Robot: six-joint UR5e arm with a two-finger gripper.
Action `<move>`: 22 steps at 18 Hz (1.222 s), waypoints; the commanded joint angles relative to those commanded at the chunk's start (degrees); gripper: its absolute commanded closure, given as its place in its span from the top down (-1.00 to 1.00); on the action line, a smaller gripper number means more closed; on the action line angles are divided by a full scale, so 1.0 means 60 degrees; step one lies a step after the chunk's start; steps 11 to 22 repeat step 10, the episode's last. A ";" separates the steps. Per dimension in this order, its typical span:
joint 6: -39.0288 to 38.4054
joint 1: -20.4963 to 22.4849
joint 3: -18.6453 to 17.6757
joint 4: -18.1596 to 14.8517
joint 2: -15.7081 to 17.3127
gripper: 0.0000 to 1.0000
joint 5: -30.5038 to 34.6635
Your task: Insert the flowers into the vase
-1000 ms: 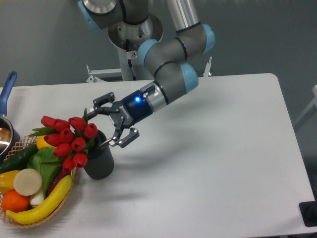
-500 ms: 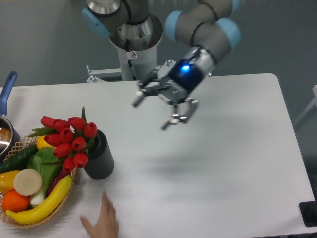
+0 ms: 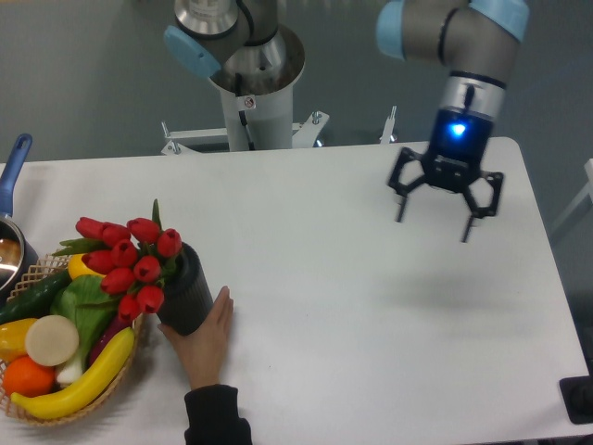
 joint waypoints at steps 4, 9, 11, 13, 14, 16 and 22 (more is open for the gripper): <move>0.0014 -0.1053 0.0631 -0.0147 -0.0513 1.00 0.2564; 0.0000 -0.1496 0.0501 -0.0117 -0.0647 1.00 0.3521; -0.0015 -0.1510 0.0471 -0.0088 -0.0661 1.00 0.3579; -0.0015 -0.1510 0.0471 -0.0088 -0.0661 1.00 0.3579; -0.0015 -0.1510 0.0471 -0.0088 -0.0661 1.00 0.3579; -0.0015 -0.1510 0.0471 -0.0088 -0.0661 1.00 0.3579; -0.0015 -0.1510 0.0471 -0.0088 -0.0661 1.00 0.3579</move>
